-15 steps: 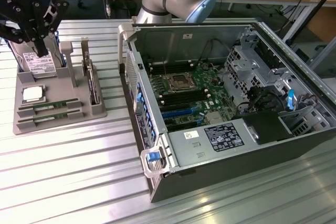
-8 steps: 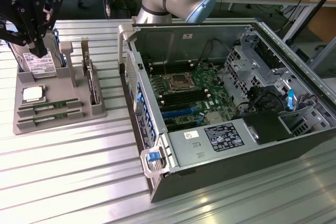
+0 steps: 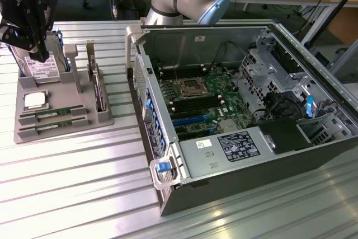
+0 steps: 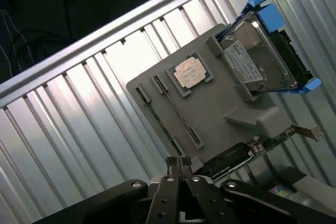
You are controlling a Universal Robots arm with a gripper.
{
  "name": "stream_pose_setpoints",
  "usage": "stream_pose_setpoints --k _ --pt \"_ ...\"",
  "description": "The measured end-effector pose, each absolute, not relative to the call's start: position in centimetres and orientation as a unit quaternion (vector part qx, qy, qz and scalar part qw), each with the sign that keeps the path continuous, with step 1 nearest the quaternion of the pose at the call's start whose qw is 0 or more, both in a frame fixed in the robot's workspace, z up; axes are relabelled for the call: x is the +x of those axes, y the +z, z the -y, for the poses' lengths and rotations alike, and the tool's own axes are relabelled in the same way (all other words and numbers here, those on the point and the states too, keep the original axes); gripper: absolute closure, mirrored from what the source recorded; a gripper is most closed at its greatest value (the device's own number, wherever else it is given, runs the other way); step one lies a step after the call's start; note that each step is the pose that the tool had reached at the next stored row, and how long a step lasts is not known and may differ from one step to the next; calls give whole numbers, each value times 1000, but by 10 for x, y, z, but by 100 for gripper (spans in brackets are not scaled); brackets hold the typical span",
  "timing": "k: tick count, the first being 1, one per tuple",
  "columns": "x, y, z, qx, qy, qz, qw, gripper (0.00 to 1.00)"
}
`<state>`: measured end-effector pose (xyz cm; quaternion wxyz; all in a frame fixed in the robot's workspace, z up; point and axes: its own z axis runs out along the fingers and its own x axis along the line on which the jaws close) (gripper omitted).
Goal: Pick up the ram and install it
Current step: 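Pick up the ram and move it above insertion slot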
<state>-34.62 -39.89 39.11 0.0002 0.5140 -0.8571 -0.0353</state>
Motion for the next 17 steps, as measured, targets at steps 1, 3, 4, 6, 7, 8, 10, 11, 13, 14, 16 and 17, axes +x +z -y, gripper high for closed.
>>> stream_pose_setpoints --k 1,3,4,6,7,8,10,11,13,14,16,17 --pt "-346 391 399 528 -35 848 1 90" --pt "-346 391 399 564 -35 825 2 90" --pt "-346 391 399 581 -35 813 3 90" --pt "-346 390 399 611 -35 791 4 90" --pt "-346 390 399 627 -35 778 5 90" --pt "-346 390 399 639 -35 768 6 90" --pt "-346 390 399 655 -35 755 6 90" --pt "-346 390 399 662 -35 749 7 90" --pt "-346 390 399 688 -34 725 8 90" --pt "-346 390 399 689 -34 723 8 90" --pt "-346 390 399 690 -34 723 8 90" --pt "-346 390 399 690 -34 723 8 84"
